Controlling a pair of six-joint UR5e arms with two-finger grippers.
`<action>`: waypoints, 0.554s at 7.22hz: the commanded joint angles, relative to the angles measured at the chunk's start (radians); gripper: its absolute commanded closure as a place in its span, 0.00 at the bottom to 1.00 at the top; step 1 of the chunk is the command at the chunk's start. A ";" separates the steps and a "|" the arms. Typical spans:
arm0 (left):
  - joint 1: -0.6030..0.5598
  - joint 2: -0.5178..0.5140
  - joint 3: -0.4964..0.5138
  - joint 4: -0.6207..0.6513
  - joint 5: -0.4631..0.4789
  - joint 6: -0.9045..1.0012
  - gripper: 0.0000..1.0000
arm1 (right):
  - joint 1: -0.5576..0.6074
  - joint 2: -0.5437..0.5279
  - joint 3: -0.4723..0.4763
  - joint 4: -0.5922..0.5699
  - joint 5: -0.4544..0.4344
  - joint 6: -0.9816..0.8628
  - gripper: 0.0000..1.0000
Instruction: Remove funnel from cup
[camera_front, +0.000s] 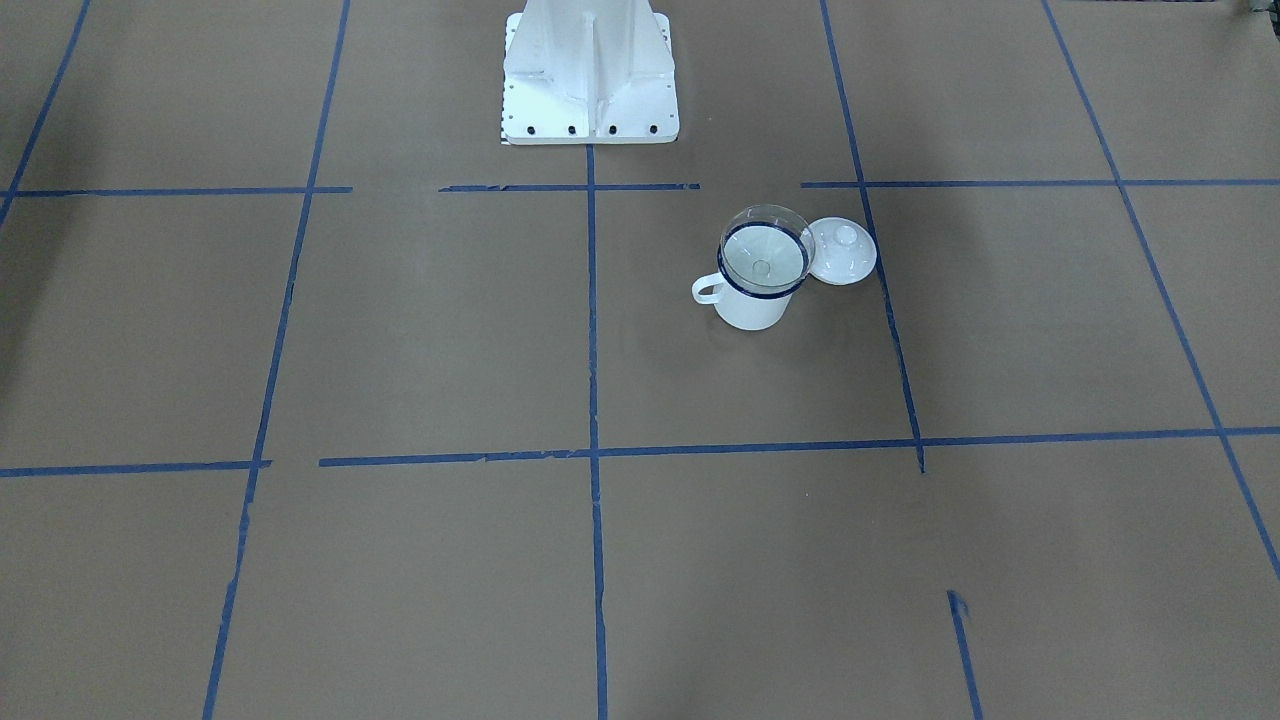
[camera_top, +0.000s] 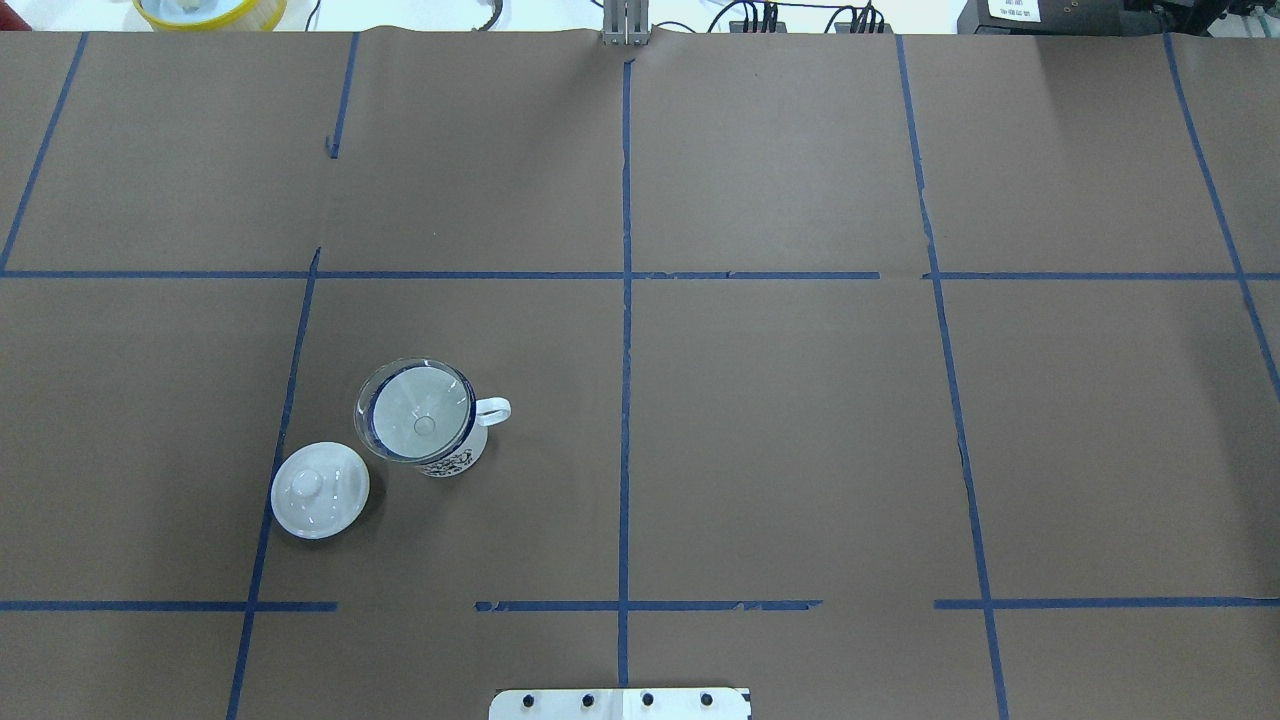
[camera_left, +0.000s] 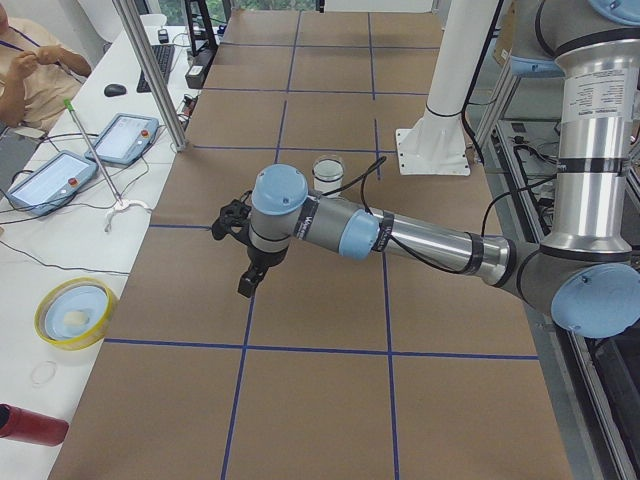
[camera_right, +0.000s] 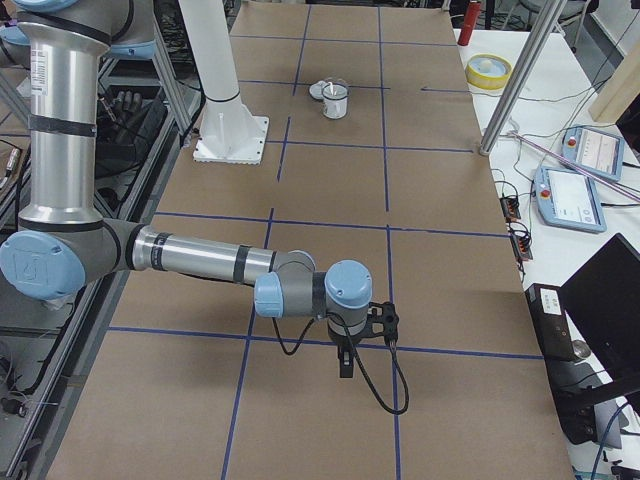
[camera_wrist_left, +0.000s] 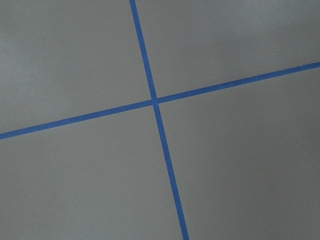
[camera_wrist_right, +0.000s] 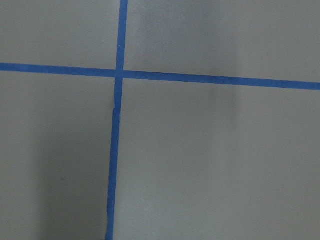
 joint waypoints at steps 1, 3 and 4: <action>-0.001 -0.023 0.098 -0.253 -0.005 -0.217 0.00 | 0.000 0.000 0.000 0.000 0.000 0.000 0.00; 0.079 -0.015 0.088 -0.337 -0.031 -0.361 0.00 | 0.000 0.000 0.000 0.000 0.000 0.000 0.00; 0.230 -0.021 0.074 -0.335 -0.026 -0.565 0.00 | 0.000 0.000 0.000 0.000 0.000 0.000 0.00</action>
